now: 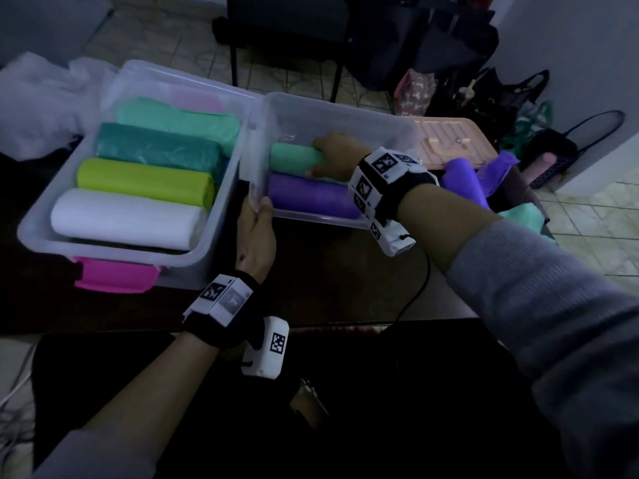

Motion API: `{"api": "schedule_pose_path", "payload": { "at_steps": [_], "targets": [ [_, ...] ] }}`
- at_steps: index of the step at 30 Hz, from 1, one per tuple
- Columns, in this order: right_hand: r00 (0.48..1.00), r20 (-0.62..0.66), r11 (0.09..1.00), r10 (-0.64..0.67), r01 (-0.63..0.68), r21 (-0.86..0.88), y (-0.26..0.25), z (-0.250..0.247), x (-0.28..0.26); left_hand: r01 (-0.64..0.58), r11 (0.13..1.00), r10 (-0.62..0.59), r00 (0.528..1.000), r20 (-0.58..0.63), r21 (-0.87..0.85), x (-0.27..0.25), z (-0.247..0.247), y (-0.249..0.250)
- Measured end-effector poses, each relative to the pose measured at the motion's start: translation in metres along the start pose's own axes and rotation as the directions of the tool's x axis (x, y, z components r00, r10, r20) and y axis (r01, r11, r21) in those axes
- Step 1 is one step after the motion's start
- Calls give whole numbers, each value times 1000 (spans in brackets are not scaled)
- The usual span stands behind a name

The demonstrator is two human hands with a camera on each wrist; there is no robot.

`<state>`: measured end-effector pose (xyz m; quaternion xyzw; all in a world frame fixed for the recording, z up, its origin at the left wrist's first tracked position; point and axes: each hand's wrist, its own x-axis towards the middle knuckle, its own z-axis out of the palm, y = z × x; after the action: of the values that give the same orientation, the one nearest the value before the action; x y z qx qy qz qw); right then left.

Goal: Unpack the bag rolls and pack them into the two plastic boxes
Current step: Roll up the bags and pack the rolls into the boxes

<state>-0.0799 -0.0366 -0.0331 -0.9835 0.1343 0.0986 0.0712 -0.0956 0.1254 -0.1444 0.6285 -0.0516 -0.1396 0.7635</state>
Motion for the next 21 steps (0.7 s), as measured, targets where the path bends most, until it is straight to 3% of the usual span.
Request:
{"api": "schedule_pose_path", "payload": {
  "at_steps": [6,15,21],
  "targets": [
    [997,-76,999,-24,23,-25,-5,-4,0,-7,1000,7,1000,5,22,2,1,-1],
    [999,34,991,-24,28,-128,-8,2,-8,-13,1000,13,1000,18,-3,7,6,4],
    [999,33,999,-32,32,-11,0,-3,-12,-22,996,22,1000,3,92,9,8,6]
  ]
}}
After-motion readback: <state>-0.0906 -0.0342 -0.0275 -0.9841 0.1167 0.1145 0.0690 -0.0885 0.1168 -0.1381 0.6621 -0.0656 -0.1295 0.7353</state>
